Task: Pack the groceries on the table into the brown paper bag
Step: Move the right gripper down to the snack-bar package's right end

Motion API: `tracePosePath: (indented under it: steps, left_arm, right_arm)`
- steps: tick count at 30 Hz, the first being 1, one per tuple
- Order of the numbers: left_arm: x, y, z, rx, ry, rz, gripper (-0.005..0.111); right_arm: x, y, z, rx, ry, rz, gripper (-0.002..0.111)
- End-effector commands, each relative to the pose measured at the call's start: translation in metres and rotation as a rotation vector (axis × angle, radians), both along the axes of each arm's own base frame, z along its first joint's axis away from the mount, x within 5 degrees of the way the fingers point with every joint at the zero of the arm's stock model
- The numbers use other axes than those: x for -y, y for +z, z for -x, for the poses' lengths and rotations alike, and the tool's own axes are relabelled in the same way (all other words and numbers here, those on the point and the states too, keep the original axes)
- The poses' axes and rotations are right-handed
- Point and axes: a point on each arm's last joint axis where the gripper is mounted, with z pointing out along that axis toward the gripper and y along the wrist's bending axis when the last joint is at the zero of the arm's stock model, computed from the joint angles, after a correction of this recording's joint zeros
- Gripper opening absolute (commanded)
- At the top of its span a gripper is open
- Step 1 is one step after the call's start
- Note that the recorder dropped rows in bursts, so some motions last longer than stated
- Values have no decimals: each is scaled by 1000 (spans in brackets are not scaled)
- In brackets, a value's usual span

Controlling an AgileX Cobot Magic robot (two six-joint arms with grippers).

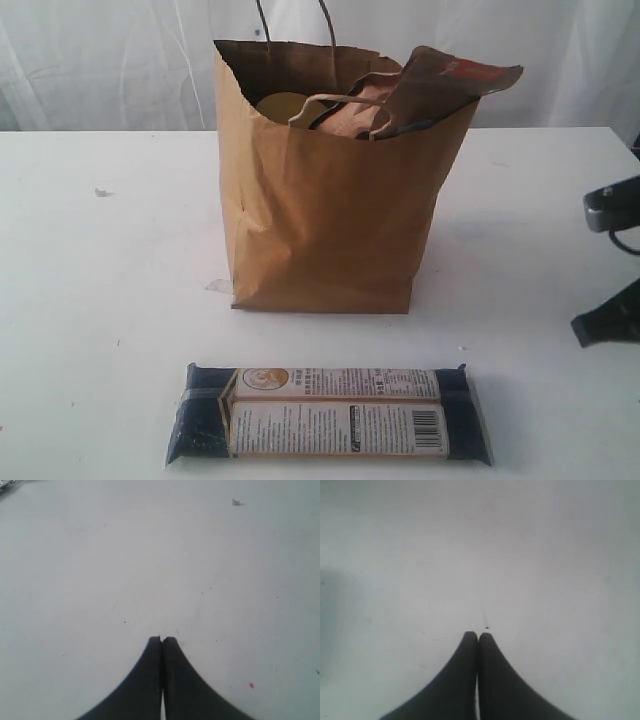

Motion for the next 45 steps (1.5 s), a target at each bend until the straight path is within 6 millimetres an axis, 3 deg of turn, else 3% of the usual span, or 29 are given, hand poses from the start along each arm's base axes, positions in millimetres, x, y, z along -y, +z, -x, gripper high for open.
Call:
tracePosePath:
  steps: [1,7,13,19,24,29,32,40,42,45]
  left_arm:
    - [0,1,0,9,-8,-2,0]
    - [0,1,0,9,-8,-2,0]
    - [0,1,0,9,-8,-2,0]
    - [0,1,0,9,-8,-2,0]
    - [0,1,0,9,-8,-2,0]
    - [0,1,0,9,-8,-2,0]
    - [0,1,0,9,-8,-2,0]
    - [0,1,0,9,-8,-2,0]
    - [0,1,0,9,-8,-2,0]
    - [0,1,0,9,-8,-2,0]
  right_arm:
    - [-7,-6,4,10,50,-97,0]
    - [-40,-2,13,-24,298,-246,0]
    - [-79,0,31,-52,560,-153,0]
    - [-122,28,39,-82,719,-76,0]
    - [-179,42,42,-158,922,-24,0]
    - [-239,32,58,-183,1297,83,0]
    - [-262,26,63,-138,1375,81,0]
    - [-275,20,60,-77,1389,59,3]
    - [-274,20,60,-83,1393,63,11]
    - [-274,19,61,-94,1390,56,35]
